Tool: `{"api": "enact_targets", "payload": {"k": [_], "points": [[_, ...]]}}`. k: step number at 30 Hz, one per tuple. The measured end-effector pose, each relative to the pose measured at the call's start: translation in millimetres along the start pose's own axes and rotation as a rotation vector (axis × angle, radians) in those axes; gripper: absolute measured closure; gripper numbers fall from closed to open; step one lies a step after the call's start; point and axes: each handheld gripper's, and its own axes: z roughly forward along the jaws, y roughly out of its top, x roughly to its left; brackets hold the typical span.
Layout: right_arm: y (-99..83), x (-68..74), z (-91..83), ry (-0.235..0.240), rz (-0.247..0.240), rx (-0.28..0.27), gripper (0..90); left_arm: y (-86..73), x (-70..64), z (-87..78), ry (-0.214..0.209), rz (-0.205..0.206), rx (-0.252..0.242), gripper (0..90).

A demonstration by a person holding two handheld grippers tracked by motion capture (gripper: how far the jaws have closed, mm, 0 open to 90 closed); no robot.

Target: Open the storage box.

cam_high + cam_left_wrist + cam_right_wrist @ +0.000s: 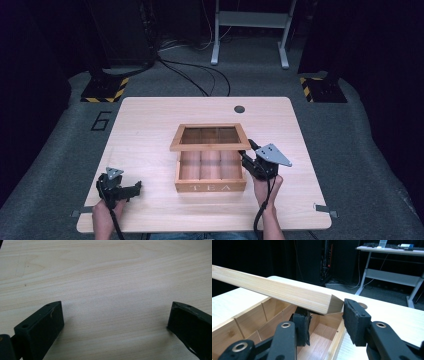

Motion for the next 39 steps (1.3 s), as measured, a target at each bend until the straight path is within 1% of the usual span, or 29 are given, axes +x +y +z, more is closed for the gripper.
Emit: {"api": "enact_targets", "payload": {"k": [3,6,8,9,23,25,26,27,30,31,34,35,39], "points": [[3.6,-1.1,1.1,0.001,0.004,0.003,58.8,0.0,0.0,0.0,0.000,0.000,0.000,0.3],[10.5,-4.8,3.2,0.015,0.028,0.009,58.7,0.0,0.0,0.0,0.000,0.000,0.000,0.3],[12.0,-5.6,3.8,0.017,0.033,0.010,58.8,0.0,-0.1,-0.1,0.000,-0.002,0.001,0.3],[14.4,-6.9,5.1,0.020,0.043,0.007,58.8,0.0,-0.1,-0.1,0.000,-0.001,0.001,0.3],[27.3,-13.4,10.8,0.036,0.060,0.012,59.7,0.0,-0.1,-0.1,0.000,-0.002,0.001,0.3],[30.7,-15.8,12.2,0.045,0.073,0.019,59.7,0.0,0.0,0.0,0.000,-0.001,0.000,0.3],[31.6,-16.2,12.4,0.046,0.076,0.023,59.7,0.0,-0.1,0.0,0.000,-0.001,-0.001,0.3],[33.2,-17.1,13.0,0.050,0.076,0.028,59.7,0.1,0.5,-0.4,-0.001,0.007,0.006,0.3],[36.3,-19.4,14.6,0.058,0.079,0.032,59.8,0.1,0.5,-0.4,-0.001,0.007,0.006,0.3],[40.3,-22.0,16.8,0.068,0.089,0.040,59.8,0.1,0.4,-0.6,-0.001,0.006,0.008,0.3],[43.8,-24.0,18.3,0.071,0.090,0.048,60.0,0.0,0.3,-0.5,-0.001,0.006,0.007,0.3],[47.7,-26.6,20.5,0.080,0.093,0.054,60.0,0.0,0.4,-0.5,-0.001,0.007,0.006,0.3],[54.9,-29.3,24.2,0.085,0.095,0.065,60.2,0.0,0.5,-0.4,0.000,0.008,0.005,0.3]]}}
